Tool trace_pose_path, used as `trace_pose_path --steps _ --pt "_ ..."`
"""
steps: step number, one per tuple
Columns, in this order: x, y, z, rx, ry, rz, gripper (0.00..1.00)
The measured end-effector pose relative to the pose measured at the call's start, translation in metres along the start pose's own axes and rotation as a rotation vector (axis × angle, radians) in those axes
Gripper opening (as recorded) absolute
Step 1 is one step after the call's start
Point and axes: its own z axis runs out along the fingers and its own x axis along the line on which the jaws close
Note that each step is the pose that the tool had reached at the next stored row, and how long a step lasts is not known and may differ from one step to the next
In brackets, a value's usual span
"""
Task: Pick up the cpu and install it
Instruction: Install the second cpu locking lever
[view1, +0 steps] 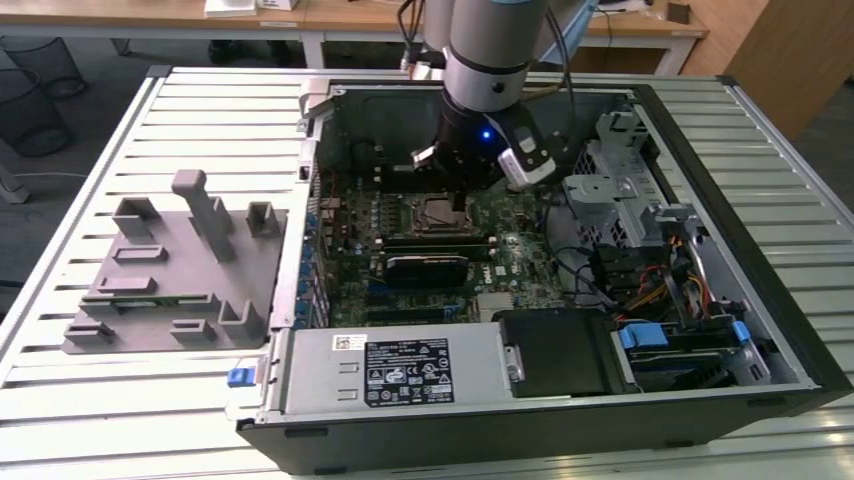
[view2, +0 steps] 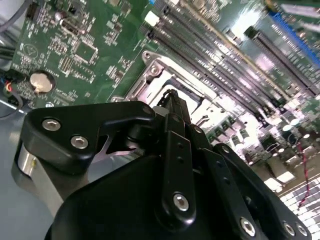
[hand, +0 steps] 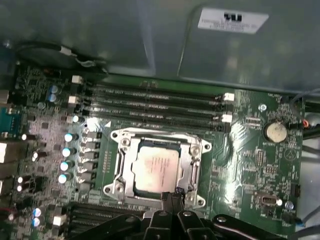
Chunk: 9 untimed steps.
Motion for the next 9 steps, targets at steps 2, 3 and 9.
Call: trace_pose_path --steps 2,3,9 --pt "0.0003 -0.0035 -0.0003 -0.0004 0.0003 0.0 0.11" --pt "0.0004 -0.0044 -0.0003 -0.0004 0.0003 0.0 0.11" --pt "0.0015 -0.0145 -0.001 -0.0031 0.0 0.0 0.11"
